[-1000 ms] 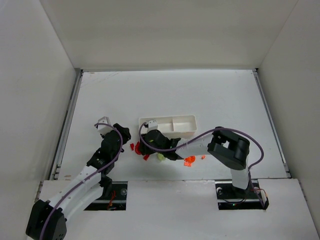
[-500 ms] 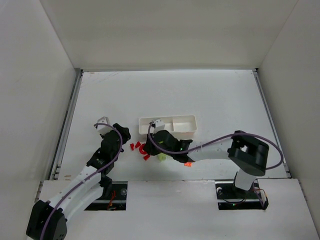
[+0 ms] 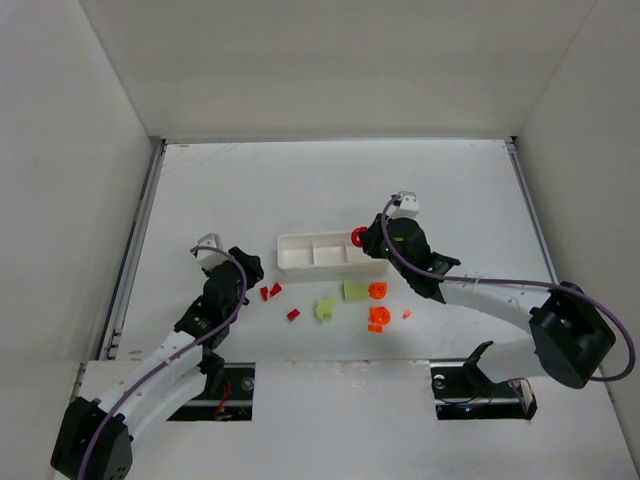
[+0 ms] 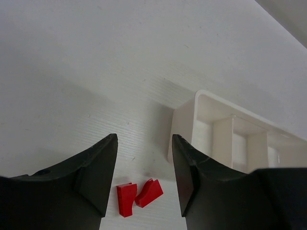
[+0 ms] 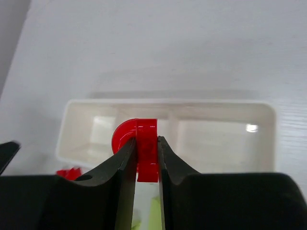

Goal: Sort the legos into containers by color

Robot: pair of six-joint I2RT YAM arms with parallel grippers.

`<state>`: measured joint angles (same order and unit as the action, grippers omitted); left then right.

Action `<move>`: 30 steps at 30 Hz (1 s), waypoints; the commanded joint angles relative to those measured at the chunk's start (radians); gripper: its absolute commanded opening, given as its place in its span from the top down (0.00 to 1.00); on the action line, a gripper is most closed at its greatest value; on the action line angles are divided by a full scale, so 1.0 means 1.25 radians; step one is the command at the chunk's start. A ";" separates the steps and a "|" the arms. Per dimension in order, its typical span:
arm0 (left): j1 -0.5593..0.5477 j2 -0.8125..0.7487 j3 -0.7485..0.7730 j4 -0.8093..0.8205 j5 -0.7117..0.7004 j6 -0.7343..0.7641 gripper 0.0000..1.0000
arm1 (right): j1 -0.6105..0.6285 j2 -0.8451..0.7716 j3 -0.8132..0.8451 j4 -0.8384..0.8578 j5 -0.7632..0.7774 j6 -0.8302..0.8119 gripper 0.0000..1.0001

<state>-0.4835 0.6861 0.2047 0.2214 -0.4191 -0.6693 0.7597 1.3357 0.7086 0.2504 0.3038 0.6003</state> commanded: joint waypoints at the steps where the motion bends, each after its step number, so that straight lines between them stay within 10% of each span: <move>1: -0.013 -0.002 -0.004 0.046 -0.008 0.009 0.54 | -0.025 0.016 -0.005 -0.044 0.078 -0.032 0.75; 13: -0.026 0.006 -0.003 0.049 -0.010 0.011 0.52 | -0.026 0.004 0.014 -0.062 0.173 -0.075 0.45; 30: -0.047 0.076 0.041 0.027 -0.012 0.025 0.54 | 0.339 -0.064 -0.104 -0.096 -0.029 -0.033 0.49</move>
<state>-0.5301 0.7784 0.2062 0.2401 -0.4202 -0.6582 1.1507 1.2316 0.5743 0.1177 0.3305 0.5545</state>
